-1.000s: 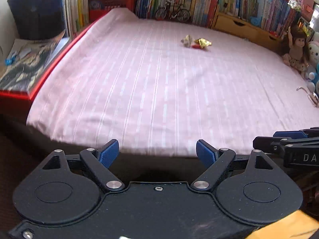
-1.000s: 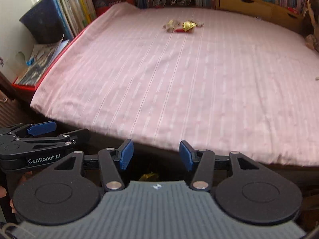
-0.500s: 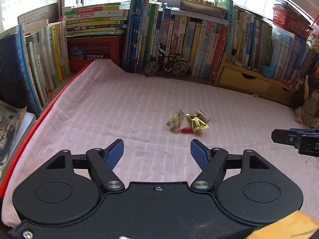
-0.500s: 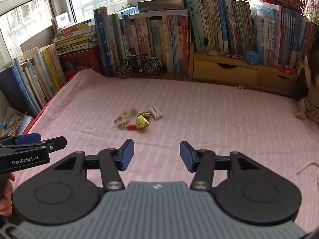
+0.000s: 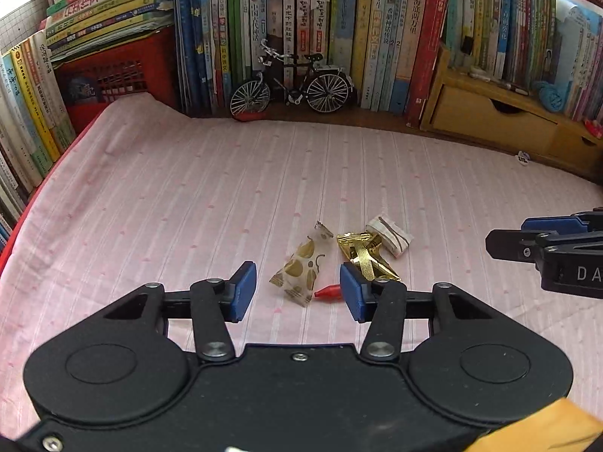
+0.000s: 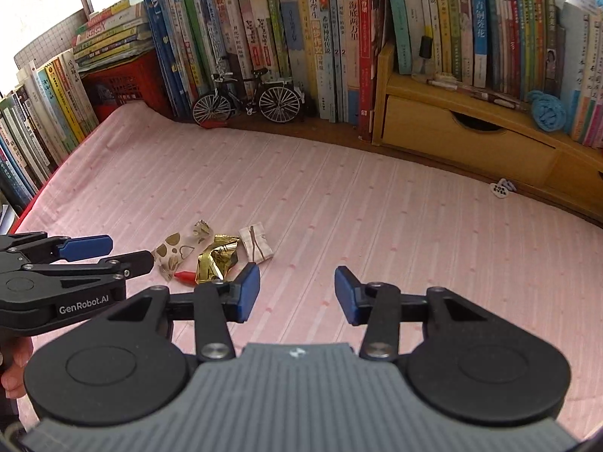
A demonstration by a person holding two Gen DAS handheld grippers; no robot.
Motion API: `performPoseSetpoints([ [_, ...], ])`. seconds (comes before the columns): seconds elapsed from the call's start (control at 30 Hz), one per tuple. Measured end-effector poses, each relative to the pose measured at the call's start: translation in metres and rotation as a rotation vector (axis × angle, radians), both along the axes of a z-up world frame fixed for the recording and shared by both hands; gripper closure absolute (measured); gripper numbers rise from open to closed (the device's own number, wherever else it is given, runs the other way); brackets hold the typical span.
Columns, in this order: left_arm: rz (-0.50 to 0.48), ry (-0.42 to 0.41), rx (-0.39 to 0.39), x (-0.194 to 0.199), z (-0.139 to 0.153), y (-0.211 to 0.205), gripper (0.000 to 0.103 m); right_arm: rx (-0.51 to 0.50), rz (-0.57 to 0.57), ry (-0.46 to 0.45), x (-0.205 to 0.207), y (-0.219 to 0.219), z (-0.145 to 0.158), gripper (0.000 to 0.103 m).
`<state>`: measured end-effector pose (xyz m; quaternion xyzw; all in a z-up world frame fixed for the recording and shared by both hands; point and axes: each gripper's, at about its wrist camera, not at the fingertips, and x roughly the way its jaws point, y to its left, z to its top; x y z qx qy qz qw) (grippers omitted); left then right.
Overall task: Collect trash
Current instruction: 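Grasp the patterned white-brown wrapper with the left tool while the right tool grasps the white wrapped candy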
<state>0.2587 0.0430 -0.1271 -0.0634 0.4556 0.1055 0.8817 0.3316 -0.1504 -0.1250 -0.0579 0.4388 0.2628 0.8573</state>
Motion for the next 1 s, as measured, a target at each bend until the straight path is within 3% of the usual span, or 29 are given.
performPoseSetpoints([
  [0.23,0.021,0.043,-0.002,0.031,-0.027,0.005,0.057,0.004,0.071,0.078,0.032,0.024,-0.028,0.045],
  [0.47,0.013,0.075,-0.08,0.046,-0.045,0.011,0.065,0.004,0.139,0.123,0.053,0.052,-0.053,0.049],
  [0.53,0.007,0.087,-0.088,0.048,-0.05,0.01,0.076,0.0,0.16,0.13,0.058,0.059,-0.058,0.054],
  [0.6,0.012,0.093,-0.095,0.049,-0.053,0.009,0.081,-0.008,0.182,0.137,0.06,0.064,-0.061,0.066],
  [0.67,0.01,0.085,-0.094,0.049,-0.053,0.008,0.084,-0.008,0.203,0.145,0.06,0.067,-0.063,0.073],
  [0.73,0.011,0.073,-0.09,0.047,-0.05,0.007,0.09,0.006,0.221,0.145,0.059,0.067,-0.062,0.074],
  [1.0,0.051,0.026,-0.078,0.034,-0.025,0.011,0.094,0.046,0.188,0.137,0.053,0.057,-0.046,0.074],
])
